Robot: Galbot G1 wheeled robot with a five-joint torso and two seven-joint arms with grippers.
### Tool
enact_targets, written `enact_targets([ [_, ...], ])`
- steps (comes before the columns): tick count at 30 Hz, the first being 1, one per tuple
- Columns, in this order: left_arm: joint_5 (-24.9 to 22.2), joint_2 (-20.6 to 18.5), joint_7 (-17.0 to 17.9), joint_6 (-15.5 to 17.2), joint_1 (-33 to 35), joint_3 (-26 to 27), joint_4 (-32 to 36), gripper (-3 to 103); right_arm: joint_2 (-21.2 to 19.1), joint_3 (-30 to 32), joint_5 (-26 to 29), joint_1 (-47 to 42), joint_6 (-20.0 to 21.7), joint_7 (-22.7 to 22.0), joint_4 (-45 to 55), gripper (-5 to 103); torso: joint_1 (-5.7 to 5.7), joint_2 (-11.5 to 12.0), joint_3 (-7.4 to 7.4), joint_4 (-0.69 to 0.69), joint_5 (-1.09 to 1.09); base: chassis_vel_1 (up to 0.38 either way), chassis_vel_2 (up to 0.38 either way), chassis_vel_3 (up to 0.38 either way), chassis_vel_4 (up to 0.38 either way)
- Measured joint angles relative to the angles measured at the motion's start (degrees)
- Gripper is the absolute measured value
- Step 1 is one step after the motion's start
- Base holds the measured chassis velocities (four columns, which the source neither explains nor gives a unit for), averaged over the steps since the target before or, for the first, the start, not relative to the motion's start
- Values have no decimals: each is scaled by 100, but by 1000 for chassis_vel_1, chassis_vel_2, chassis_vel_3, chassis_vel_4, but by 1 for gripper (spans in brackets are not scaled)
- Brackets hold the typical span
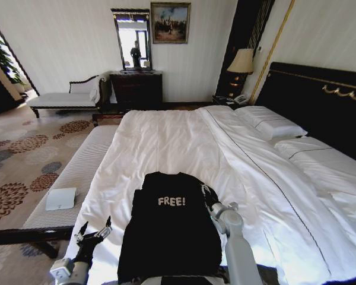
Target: Fold the clothes on the bed.
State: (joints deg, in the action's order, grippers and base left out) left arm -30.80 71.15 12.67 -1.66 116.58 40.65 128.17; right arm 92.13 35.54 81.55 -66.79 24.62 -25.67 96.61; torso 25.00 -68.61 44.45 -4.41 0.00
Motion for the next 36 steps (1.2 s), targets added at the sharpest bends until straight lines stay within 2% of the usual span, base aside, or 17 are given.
enact_targets([
  [5, -26, 44, -33, 1, -32, 6, -80, 100, 2, -65, -506, -502, 10, 211, 420, 100, -1, 0, 0, 0, 0, 0, 0, 0, 0],
  [11, -13, 34, -15, 22, -196, -271, -228, 100, 1, 804, -506, -1214, -91, 543, 1137, 100, -1, 0, -1, -2, 0, 0, 0, 0, 0],
  [17, -5, 9, 0, 32, -301, -437, -314, 100, -57, 1219, -296, -1406, -47, 554, 893, 100, -1, 0, -1, -3, 0, 0, 0, 0, 0],
  [29, -22, 26, 0, 12, -227, -318, -285, 100, -26, 1028, -68, -925, 12, 410, 129, 101, -1, -1, -1, -3, -3, 0, 0, 0, 0],
  [30, -29, 31, -5, 5, -209, -283, -272, 100, -24, 1013, -66, -849, 12, 407, 13, 96, -1, -1, -1, -3, -3, 0, 0, 0, 0],
  [31, -29, 31, -5, 5, -209, -283, -272, 100, -24, 1013, -66, -849, 12, 407, 13, 96, -1, -1, -1, -3, -3, 0, 0, 0, 0],
  [33, -36, 33, -8, 3, -200, -258, -257, 100, -26, 1011, -64, -774, 6, 411, -91, 85, -2, -1, -1, -3, -3, 0, 0, 0, 0],
  [34, -37, 33, -8, 3, -200, -254, -254, 100, -30, 1012, -61, -751, 3, 415, -121, 85, -2, -1, -1, -3, -1, 0, 0, 0, 0],
  [35, -39, 31, -8, 3, -204, -247, -246, 100, -43, 1024, -39, -709, -2, 416, -168, 74, -1, -1, -1, -1, 0, 0, 0, 0, 0],
  [36, -39, 31, -8, 3, -204, -247, -246, 100, -43, 1024, -39, -709, -2, 416, -168, 74, -1, -1, -1, -1, 0, 0, 0, 0, 0],
])
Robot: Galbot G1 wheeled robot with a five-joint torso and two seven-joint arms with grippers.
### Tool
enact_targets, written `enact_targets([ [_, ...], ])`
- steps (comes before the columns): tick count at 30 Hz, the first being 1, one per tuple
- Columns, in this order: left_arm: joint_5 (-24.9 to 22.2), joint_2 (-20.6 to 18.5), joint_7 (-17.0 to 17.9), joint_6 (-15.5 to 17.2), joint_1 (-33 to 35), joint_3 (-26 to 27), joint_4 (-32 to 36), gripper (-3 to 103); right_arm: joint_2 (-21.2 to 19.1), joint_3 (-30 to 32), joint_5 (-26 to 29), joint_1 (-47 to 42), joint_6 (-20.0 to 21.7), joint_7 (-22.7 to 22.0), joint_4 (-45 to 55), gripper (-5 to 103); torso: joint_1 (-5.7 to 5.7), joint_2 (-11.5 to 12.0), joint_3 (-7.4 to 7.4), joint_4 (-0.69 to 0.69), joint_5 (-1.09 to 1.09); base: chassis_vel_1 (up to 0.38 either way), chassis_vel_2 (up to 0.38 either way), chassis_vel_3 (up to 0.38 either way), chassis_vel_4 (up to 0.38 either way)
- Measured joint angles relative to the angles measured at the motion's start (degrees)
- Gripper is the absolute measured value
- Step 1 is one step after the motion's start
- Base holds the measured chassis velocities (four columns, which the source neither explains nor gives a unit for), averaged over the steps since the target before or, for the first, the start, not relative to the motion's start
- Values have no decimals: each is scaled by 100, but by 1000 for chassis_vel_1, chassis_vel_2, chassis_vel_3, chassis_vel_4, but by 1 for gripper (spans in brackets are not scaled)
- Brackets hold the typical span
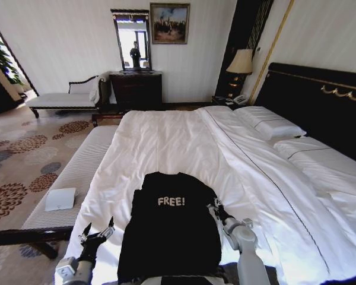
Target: Fold the clothes on the bed.
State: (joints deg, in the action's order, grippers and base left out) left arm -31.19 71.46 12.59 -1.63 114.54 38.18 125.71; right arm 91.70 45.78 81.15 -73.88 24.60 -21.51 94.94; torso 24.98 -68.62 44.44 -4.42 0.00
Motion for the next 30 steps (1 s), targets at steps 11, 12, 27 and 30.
enact_targets([
  [11, -22, -21, 9, 117, -72, 44, 43, 100, 6, 74, 99, 161, 0, -13, -142, 35, 1, 1, 1, 2, 2, 0, 0, 0, 0],
  [12, -23, -17, 10, 122, -73, 45, 45, 100, -3, 75, 100, 161, 0, -13, -149, 30, 1, 1, 1, 1, 2, 0, 0, 0, 0],
  [27, -50, 12, 0, 96, -51, 65, 15, 100, -426, -209, -1393, 171, -243, 638, -51, 1, 1, 1, 1, -1, 0, 0, 0, 0, 0],
  [30, -56, 23, -17, 56, -33, 73, -9, 100, -748, -412, -1949, 296, -429, 853, -76, 1, 1, 1, 0, 1, -1, 0, 0, 0, 0],
])
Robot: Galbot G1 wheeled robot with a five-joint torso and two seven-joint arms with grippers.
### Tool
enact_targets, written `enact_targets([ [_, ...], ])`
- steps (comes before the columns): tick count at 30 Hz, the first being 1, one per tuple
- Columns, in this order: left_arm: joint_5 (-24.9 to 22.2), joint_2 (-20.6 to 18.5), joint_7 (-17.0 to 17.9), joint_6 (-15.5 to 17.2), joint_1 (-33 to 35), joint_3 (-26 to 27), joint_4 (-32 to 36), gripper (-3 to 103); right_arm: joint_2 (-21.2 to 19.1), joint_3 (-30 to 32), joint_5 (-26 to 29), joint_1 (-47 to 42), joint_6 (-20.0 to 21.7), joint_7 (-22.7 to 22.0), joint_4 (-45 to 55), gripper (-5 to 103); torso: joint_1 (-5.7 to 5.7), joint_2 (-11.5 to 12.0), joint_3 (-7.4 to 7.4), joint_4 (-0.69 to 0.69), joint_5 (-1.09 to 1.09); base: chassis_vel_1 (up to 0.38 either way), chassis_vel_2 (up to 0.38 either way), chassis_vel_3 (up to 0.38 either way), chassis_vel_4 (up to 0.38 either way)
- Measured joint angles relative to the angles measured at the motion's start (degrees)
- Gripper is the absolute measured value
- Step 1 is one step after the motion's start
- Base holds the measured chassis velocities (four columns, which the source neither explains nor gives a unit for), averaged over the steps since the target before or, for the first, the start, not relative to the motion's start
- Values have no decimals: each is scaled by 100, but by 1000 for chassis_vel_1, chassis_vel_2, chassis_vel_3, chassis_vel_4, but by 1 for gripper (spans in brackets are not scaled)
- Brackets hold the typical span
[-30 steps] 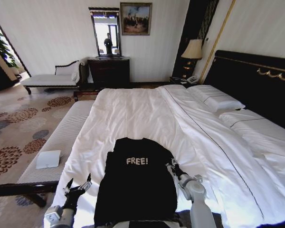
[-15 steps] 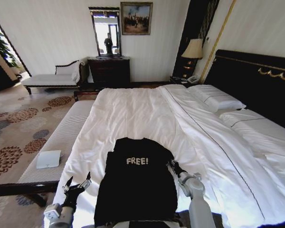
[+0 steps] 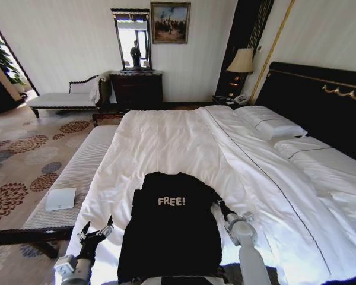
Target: Fold the clothes on the bed.
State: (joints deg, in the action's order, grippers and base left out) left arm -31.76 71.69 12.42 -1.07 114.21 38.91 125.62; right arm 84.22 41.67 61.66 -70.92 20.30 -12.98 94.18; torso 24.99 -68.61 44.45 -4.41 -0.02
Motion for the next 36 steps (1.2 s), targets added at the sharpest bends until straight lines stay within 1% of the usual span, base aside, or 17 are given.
enact_targets([
  [2, -1, 7, -7, -22, 7, -2, -9, 100, -257, -283, -734, 55, -269, 356, -140, 1, 0, 0, 0, -1, 2, 0, 0, 0, 0],
  [3, -1, 7, -7, -22, 7, -2, -9, 100, -257, -283, -734, 55, -269, 356, -140, 1, 0, 0, 0, -1, 2, 0, 0, 0, 0],
  [4, -1, 13, -7, -31, 7, -9, -9, 100, -362, -436, -1171, 89, -424, 552, -259, 1, 0, 1, 0, -1, 3, 0, 0, 0, 0],
  [6, -1, 28, -7, -33, 8, -19, 5, 100, -496, -637, -1690, 154, -597, 732, -429, 1, 0, 0, 0, -1, 2, 0, 0, 0, 0],
  [7, -1, 39, -7, -34, 10, -17, 18, 100, -535, -702, -1816, 181, -627, 756, -493, 1, 0, 0, 0, -1, 2, 0, 0, 0, 0],
  [16, -3, 94, -65, -82, 75, 61, 1, 100, -571, -678, -1907, 165, -587, 596, -697, 1, 0, 0, 0, -1, 2, 0, 0, 0, 0],
  [21, -1, 96, -65, -83, 69, 40, 4, 100, -557, -761, -1913, 50, -624, 625, -265, 1, 0, 0, 0, -2, 0, 0, 0, 0, 0],
  [23, -1, 96, -62, -83, 68, 49, 10, 100, -538, -971, -1912, -14, -600, 629, 69, 1, 0, 0, 0, -1, 0, 0, 0, 0, 0],
  [25, -2, 95, -62, -83, 72, 65, 10, 100, -530, -1072, -1965, -32, -586, 629, 141, 1, 0, 0, 0, -1, -1, 0, 0, 0, 0],
  [26, -11, 95, -64, -84, 84, 97, 10, 100, -513, -1232, -2105, -54, -582, 632, 198, 1, 0, 0, 0, -1, 0, 0, 0, 0, 0],
  [30, -84, 97, -89, -104, 135, 213, 25, 100, -357, -1713, -2536, -39, -605, 637, 71, 1, 0, 0, 0, -1, 2, 0, 0, 0, 0],
  [36, -128, 135, -145, -113, 176, 340, 32, 100, -202, -2022, -2843, 64, -680, 691, -136, 1, 0, 0, 0, -1, 1, 0, 0, 0, 0],
])
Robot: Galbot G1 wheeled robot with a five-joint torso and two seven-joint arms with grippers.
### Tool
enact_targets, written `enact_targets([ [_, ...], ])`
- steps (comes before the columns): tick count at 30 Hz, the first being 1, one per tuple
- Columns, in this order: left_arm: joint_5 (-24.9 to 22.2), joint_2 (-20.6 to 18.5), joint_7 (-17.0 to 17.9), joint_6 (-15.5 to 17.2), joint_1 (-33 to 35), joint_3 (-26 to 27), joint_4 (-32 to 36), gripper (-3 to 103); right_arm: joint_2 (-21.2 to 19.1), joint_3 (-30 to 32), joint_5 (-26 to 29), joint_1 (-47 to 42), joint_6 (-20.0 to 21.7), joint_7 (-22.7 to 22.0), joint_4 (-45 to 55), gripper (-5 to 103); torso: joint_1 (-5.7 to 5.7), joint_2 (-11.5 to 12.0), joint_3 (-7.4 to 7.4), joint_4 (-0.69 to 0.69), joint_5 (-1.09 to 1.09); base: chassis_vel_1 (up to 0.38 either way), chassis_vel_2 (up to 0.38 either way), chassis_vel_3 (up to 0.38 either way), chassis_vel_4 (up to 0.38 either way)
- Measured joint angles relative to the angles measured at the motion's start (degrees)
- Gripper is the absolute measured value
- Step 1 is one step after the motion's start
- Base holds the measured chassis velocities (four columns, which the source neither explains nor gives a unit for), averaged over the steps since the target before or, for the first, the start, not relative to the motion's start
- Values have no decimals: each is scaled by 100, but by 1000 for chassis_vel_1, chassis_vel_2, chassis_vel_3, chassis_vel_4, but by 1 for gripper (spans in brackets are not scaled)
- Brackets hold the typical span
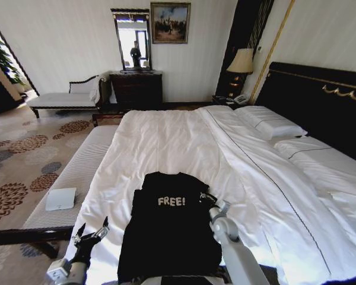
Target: Fold the clothes on the bed.
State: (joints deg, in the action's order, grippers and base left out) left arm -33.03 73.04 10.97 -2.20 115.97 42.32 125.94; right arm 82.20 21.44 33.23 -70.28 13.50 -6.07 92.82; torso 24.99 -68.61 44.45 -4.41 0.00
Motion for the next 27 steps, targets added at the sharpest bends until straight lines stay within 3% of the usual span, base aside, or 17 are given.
enact_targets([
  [4, -17, 55, -31, -8, 0, 45, -38, 100, 86, -298, -314, 19, -93, 39, -62, 1, 0, 0, 0, 0, -1, 0, 0, 0, 0],
  [14, -54, 61, -37, -9, -17, 69, -62, 100, 255, -409, -455, 241, -164, -47, -372, -2, 0, 0, 0, 0, 0, 0, 0, 0, 0],
  [18, -64, 60, -46, -14, -13, 88, -84, 100, 298, -449, -465, 236, -221, -66, -366, 10, 0, 0, 0, 1, 0, 0, 0, 0, 0],
  [22, -52, 69, -46, -15, -46, 19, -114, 100, 246, -588, -353, -163, -252, 70, 196, 32, 0, 0, 0, 0, 0, 0, 0, 0, 0],
  [24, -48, 69, -46, -14, -57, -5, -120, 100, 228, -621, -323, -280, -252, 105, 349, 32, 0, 0, 0, 0, 0, 0, 0, 0, 0],
  [27, -31, 58, -40, -9, -102, -88, -147, 100, 186, -626, -342, -703, -316, 270, 894, 48, -1, 0, 0, 0, 0, 0, 0, 0, 0],
])
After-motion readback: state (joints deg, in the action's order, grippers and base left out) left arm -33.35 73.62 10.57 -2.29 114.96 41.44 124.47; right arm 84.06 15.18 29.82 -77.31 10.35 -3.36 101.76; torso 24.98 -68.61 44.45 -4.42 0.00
